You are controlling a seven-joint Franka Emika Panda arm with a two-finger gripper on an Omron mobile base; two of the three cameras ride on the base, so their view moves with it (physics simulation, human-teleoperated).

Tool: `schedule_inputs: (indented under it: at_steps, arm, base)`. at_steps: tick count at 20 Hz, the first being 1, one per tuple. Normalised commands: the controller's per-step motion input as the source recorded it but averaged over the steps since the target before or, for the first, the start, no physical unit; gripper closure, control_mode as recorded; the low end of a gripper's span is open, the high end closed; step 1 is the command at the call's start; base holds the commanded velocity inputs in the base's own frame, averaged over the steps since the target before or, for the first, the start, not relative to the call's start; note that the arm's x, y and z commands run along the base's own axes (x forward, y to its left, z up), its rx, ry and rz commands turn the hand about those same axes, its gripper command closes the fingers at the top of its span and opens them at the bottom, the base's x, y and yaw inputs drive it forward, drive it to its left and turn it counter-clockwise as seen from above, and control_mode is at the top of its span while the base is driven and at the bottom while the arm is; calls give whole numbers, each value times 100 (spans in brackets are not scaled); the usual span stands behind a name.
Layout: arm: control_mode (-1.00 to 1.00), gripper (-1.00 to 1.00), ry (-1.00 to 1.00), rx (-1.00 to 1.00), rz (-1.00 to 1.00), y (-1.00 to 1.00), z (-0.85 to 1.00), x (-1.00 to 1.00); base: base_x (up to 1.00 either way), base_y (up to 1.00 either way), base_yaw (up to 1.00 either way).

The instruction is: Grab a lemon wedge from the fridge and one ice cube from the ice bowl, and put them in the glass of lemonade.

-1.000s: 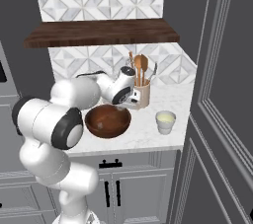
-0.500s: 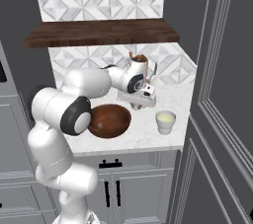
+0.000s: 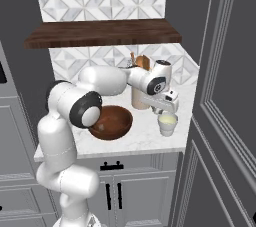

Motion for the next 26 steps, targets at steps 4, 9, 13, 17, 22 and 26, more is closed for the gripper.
schedule_inputs:
  at_steps: [4, 9, 13, 17, 22, 26]
  arm:
    - [-100, 100, 3, 0, -13, -45, -35, 2]
    - [-100, 100, 0, 0, -7, -18, 0, 4]
    - [-100, 100, -1, 0, -2, -6, 0, 7]
    - [-100, 100, 0, 0, -1, 0, -2, 0]
    - [-100, 100, 0, 0, 0, -12, -14, 0]
    - [-100, 100, 0, 0, 0, 0, -3, 0]
  base:
    - [0, 0, 0]
    - [0, 0, 0]
    - [0, 0, 0]
    - [0, 0, 0]
    - [0, 0, 0]
    - [0, 0, 0]
